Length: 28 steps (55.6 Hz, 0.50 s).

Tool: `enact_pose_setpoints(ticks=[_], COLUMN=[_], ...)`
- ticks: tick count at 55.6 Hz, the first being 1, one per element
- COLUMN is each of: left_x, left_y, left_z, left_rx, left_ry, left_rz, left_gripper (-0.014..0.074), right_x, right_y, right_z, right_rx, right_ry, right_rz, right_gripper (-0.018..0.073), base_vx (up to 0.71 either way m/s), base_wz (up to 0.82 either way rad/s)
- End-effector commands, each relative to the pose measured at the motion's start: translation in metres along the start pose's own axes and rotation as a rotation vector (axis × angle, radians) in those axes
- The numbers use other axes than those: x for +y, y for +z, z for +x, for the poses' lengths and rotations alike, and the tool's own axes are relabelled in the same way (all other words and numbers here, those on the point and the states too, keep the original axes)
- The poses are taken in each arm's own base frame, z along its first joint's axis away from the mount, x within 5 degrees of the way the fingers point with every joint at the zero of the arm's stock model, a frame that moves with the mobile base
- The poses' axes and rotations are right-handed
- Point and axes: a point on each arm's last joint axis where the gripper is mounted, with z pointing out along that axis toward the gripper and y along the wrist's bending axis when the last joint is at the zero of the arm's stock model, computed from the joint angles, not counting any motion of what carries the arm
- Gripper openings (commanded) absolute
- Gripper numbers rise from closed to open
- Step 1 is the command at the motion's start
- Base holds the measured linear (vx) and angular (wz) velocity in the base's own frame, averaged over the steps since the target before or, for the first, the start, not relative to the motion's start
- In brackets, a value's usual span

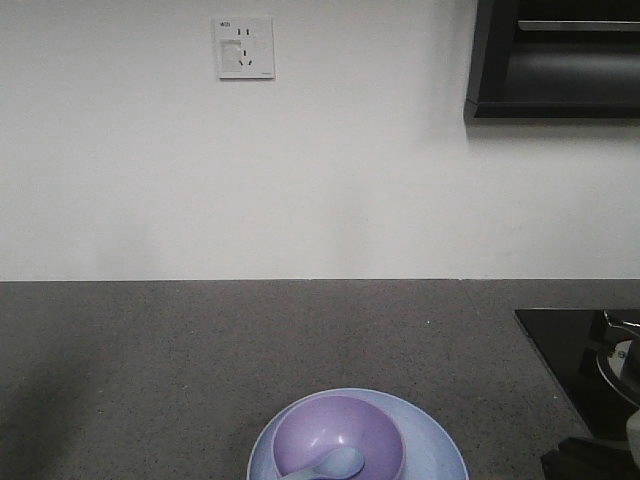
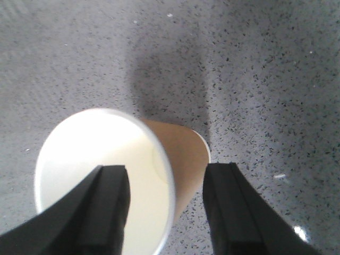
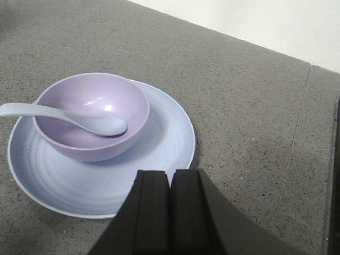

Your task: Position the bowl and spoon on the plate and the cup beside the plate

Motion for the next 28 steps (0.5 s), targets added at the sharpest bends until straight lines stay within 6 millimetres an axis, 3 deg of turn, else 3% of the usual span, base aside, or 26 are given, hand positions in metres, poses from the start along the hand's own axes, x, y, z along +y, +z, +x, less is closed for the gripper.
enact_pose_setpoints(ticks=[1, 9, 15, 26, 28], left_x=[0.005, 0.002, 0.000, -0.002, -0.002], left_y=[-0.005, 0.009, 0.012, 0.007, 0.004], left_z=[-0.007, -0.011, -0.012, -0.012, -0.013], left_rx=[-0.058, -0.024, -0.019, -0.024, -0.028], left_ry=[-0.001, 0.011, 0.009, -0.018, -0.031], left_rz=[-0.026, -0.016, -0.006, 0.030, 0.045], left_gripper=[0.0432, 0.0419, 0.0356, 0.0015, -0.0010], right_x=[-0.005, -0.005, -0.005, -0.005, -0.005], right_y=[-0.006, -0.006, -0.006, -0.006, -0.006], right_z=[-0.016, -0.016, -0.016, -0.016, -0.016], right_rx=[-0.106, -0.107, -0.107, -0.109, -0.109], right_ry=[-0.015, -0.015, -0.016, -0.020, -0.020], right_rz=[0.043, 0.043, 0.043, 0.046, 0.046], right_gripper=[-0.0001, -0.0001, -0.0001, -0.0001, -0.0001], base_vx=[0.00, 0.00, 0.00, 0.00, 0.00], base_wz=[0.00, 0.00, 0.00, 0.00, 0.00])
